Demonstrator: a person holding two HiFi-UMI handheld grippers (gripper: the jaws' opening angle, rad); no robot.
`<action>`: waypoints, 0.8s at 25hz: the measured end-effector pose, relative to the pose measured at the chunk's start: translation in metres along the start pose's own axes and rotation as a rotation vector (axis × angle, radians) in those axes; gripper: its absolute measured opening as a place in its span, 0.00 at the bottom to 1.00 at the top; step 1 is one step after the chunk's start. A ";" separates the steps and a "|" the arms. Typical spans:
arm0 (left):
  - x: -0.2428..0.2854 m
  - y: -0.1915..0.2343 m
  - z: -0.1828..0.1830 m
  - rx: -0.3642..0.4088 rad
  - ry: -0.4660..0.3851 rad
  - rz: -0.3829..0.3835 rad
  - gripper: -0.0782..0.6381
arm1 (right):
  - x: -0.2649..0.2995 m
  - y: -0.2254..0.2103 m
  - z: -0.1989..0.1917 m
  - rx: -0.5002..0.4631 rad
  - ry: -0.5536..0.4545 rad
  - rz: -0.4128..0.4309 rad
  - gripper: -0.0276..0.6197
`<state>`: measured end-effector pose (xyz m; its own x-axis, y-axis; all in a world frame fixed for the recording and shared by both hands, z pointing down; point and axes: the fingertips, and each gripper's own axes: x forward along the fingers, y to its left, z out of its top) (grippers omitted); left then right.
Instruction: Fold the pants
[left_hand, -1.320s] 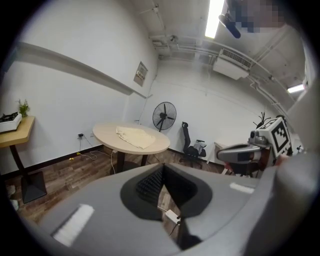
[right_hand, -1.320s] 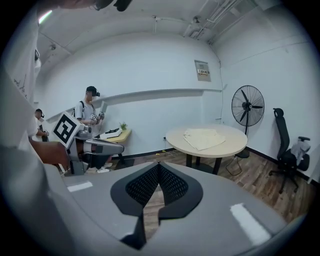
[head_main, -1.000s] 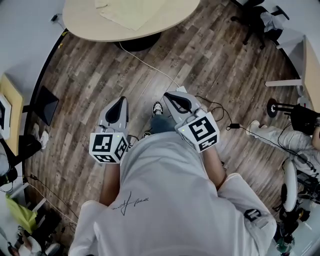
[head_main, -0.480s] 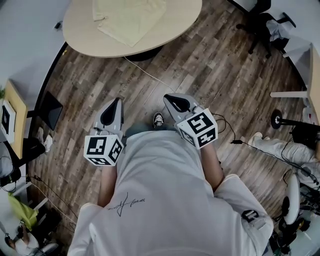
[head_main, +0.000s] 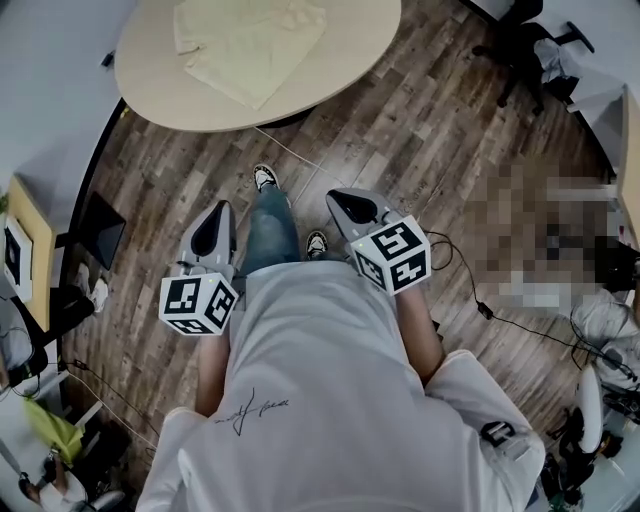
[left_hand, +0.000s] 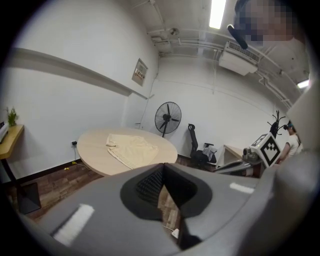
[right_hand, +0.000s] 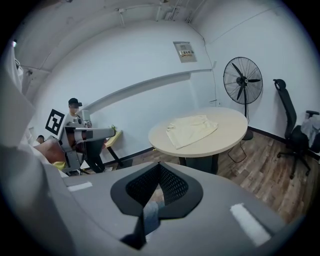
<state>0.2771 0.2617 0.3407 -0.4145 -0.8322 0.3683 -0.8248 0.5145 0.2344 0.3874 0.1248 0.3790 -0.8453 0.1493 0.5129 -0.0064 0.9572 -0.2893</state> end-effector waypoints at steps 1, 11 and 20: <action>0.007 0.004 0.001 0.002 0.008 0.000 0.18 | 0.004 -0.005 0.002 0.003 0.003 -0.007 0.04; 0.088 0.047 0.042 0.013 0.021 -0.033 0.18 | 0.046 -0.048 0.069 0.071 -0.066 -0.088 0.04; 0.155 0.094 0.100 -0.034 0.014 -0.078 0.18 | 0.102 -0.086 0.140 0.108 -0.101 -0.160 0.04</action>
<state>0.0971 0.1600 0.3298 -0.3436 -0.8671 0.3606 -0.8409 0.4551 0.2929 0.2271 0.0232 0.3429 -0.8781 -0.0330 0.4773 -0.1974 0.9338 -0.2985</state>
